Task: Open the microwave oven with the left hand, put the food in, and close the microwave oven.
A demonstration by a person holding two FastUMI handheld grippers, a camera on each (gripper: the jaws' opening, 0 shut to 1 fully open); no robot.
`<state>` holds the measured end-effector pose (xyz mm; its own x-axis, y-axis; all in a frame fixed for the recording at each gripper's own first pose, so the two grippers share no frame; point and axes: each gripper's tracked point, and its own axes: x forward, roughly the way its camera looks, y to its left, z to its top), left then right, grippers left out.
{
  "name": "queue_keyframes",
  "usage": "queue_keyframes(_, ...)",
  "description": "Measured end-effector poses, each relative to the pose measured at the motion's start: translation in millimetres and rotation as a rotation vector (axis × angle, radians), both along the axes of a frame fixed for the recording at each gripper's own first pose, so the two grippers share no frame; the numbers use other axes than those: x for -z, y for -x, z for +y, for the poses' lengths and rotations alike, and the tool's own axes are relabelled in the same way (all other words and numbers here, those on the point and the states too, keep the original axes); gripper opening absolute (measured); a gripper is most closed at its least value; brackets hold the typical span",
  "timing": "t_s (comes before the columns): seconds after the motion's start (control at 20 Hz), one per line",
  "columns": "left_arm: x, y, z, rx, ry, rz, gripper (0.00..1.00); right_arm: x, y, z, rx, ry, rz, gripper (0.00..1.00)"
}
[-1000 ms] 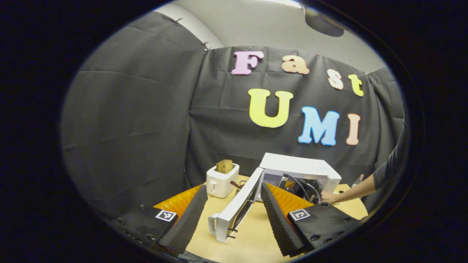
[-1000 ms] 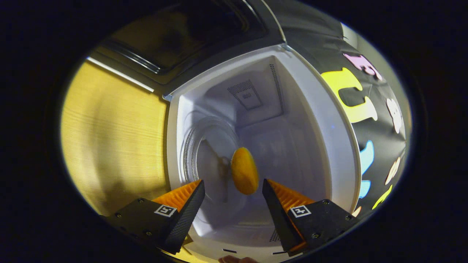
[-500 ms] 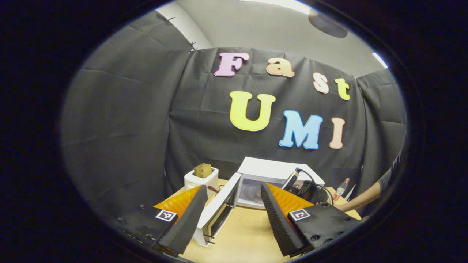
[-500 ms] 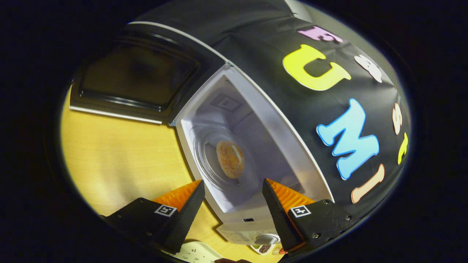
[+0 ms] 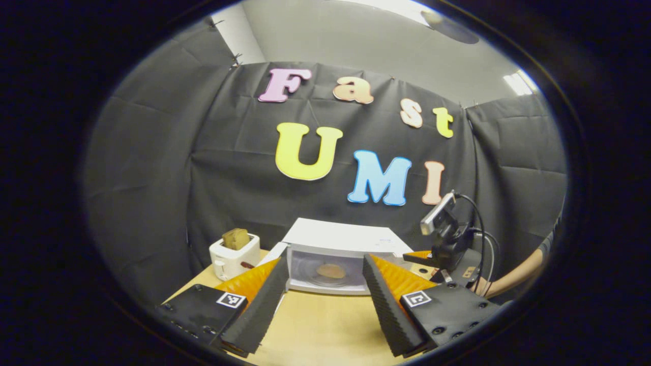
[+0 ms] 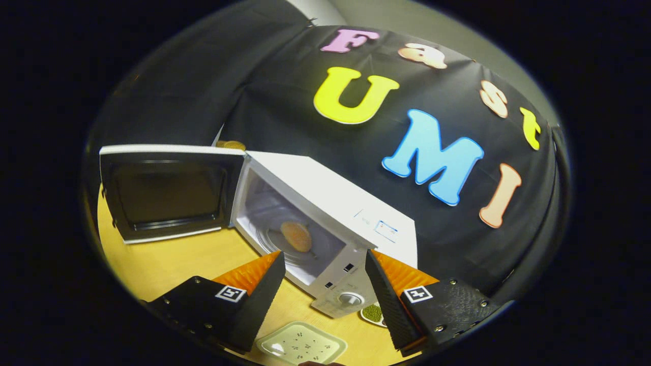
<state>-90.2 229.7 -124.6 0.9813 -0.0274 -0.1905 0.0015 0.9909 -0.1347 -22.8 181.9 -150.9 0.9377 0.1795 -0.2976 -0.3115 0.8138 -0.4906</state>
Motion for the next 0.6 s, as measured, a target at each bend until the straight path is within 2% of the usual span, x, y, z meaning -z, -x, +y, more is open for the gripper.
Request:
queue_keyframes(0.35,-7.7,-27.2,-40.3,0.103,0.025,-0.029,0.96,-96.1,33.7,-46.5,0.155,-0.198,-0.133,0.96)
queue_keyframes(0.6,-13.2,-44.5,-64.7,0.186,0.046,-0.055,0.96,-132.5,58.5,-63.8,0.208,-0.292,-0.191,0.96)
